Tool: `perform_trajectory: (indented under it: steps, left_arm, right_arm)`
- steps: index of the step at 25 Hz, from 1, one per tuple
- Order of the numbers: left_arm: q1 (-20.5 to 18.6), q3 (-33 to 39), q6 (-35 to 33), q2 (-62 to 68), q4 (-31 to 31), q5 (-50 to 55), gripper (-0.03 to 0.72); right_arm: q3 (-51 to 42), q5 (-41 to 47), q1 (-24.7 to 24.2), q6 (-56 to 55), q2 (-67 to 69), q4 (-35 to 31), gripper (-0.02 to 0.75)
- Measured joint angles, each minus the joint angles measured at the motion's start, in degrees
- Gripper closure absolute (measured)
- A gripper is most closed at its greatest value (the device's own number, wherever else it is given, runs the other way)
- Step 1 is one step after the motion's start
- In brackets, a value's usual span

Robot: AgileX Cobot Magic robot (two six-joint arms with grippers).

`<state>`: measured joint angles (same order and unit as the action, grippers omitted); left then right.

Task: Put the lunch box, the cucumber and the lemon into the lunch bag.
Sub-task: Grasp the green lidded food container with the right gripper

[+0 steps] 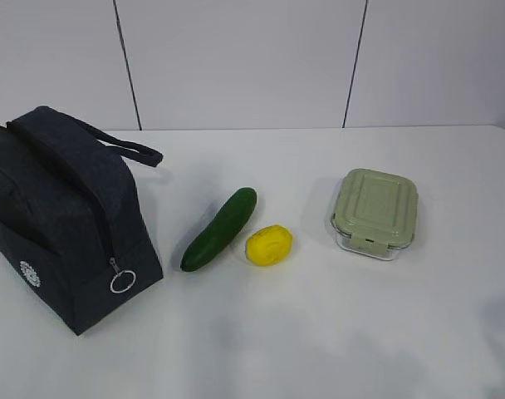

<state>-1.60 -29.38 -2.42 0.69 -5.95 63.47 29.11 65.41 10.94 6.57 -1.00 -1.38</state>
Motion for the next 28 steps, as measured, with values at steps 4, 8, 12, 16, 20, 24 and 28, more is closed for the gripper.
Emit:
perform_trajectory:
  steps: [4, 8, 12, 16, 20, 24, 28]
  left_arm:
    - [0.0, 0.0, 0.0, 0.0, 0.0, 0.0, 0.284]
    - [0.0, 0.0, 0.0, 0.0, 0.0, 0.0, 0.289]
    - [0.0, 0.0, 0.0, 0.0, 0.0, 0.0, 0.290]
    - [0.0, 0.0, 0.0, 0.0, 0.0, 0.0, 0.291]
    - [0.0, 0.0, 0.0, 0.0, 0.0, 0.0, 0.292]
    - [0.0, 0.0, 0.0, 0.0, 0.0, 0.0, 0.298]
    - [0.0, 0.0, 0.0, 0.0, 0.0, 0.0, 0.303]
  right_arm:
    - [0.0, 0.0, 0.0, 0.0, 0.0, 0.0, 0.347]
    - [0.0, 0.0, 0.0, 0.0, 0.0, 0.0, 0.347]
    - [0.0, 0.0, 0.0, -0.1, 0.0, 0.0, 0.347]
    - [0.0, 0.0, 0.0, -0.1, 0.0, 0.0, 0.347]
    - [0.0, 0.0, 0.0, -0.1, 0.0, 0.0, 0.347]
    - [0.0, 0.0, 0.0, -0.1, 0.0, 0.0, 0.347]
    - [0.0, 0.0, 0.0, -0.1, 0.0, 0.0, 0.347]
